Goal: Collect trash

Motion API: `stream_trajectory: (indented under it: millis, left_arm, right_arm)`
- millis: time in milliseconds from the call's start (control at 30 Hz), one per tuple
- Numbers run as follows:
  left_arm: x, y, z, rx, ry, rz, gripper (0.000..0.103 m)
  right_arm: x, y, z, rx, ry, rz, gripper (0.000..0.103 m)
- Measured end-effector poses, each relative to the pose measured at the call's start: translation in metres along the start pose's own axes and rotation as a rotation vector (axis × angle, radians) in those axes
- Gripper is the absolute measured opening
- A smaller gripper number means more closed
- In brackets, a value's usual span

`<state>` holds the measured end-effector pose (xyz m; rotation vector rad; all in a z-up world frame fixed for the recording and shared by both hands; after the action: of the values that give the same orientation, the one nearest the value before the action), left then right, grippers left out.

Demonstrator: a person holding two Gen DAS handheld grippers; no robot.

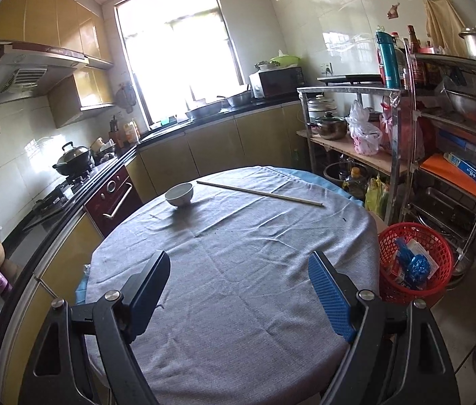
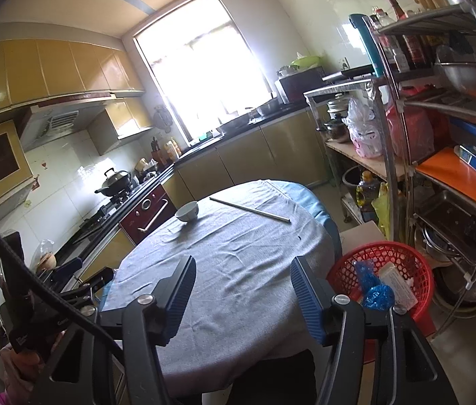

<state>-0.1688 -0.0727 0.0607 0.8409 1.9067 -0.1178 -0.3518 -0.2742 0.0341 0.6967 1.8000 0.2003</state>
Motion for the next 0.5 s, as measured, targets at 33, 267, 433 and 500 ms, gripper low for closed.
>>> stream_trajectory:
  millis: [33, 267, 433, 500]
  left_arm:
    - [0.000, 0.002, -0.002, -0.003, -0.002, -0.004, 0.084]
    - [0.004, 0.020, -0.011, -0.030, -0.011, -0.041, 0.084]
    - [0.005, 0.030, -0.016, -0.050, -0.020, -0.077, 0.084]
    - [0.005, 0.032, -0.018, -0.058, -0.026, -0.086, 0.084]
  right_arm:
    - [0.000, 0.002, -0.001, -0.003, -0.003, -0.002, 0.063]
    - [0.003, 0.023, 0.002, -0.024, 0.001, -0.042, 0.063]
    - [0.007, 0.042, 0.008, -0.052, 0.009, -0.085, 0.063]
    - [0.009, 0.050, 0.011, -0.063, 0.013, -0.105, 0.063]
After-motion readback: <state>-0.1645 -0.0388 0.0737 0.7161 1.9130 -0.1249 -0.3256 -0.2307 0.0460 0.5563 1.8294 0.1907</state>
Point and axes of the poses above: each gripper's, at about its wrist camera, not at the fingertips, and z roughly the way its jaws point, y to its left, x to its underside, the point moved 1 cm from there along z, roughly the way its jaws point
